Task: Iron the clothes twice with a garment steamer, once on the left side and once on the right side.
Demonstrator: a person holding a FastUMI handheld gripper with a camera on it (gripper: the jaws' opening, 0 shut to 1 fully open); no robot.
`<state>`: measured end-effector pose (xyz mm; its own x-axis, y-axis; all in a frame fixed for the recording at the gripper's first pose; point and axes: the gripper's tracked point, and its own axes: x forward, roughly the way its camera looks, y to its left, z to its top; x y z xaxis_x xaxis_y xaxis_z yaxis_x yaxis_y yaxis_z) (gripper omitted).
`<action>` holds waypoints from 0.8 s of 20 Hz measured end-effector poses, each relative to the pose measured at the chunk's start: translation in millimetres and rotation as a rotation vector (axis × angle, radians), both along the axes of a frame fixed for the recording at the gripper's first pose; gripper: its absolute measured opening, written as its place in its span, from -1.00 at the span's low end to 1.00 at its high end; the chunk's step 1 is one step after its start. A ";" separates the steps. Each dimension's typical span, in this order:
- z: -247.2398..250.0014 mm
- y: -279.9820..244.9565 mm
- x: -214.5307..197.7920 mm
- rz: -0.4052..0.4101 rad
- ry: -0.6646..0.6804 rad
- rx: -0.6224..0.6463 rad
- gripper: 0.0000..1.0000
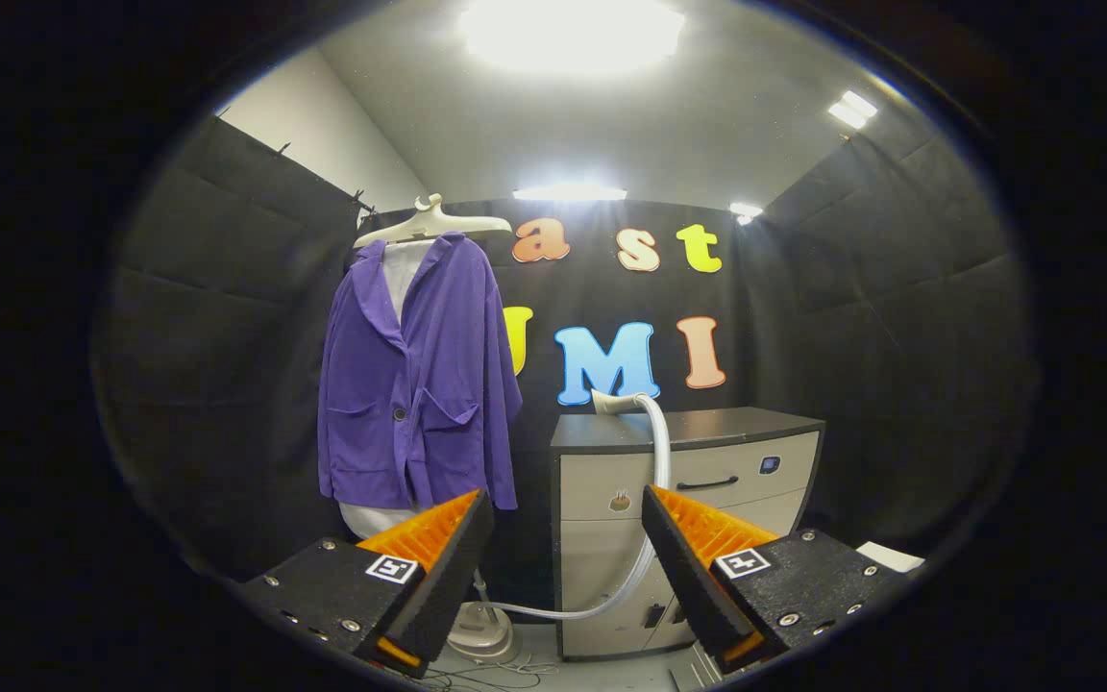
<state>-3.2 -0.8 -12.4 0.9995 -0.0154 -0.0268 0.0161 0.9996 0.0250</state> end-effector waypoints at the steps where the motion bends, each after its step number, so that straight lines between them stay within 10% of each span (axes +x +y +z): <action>1: 0.7 -0.4 0.2 0.000 0.001 -0.002 0.92; 16: 101.8 -44.5 81.7 -0.001 -0.115 0.006 0.91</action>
<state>78.6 -45.4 89.4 0.9960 -0.0167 0.0879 0.0139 0.9994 0.0323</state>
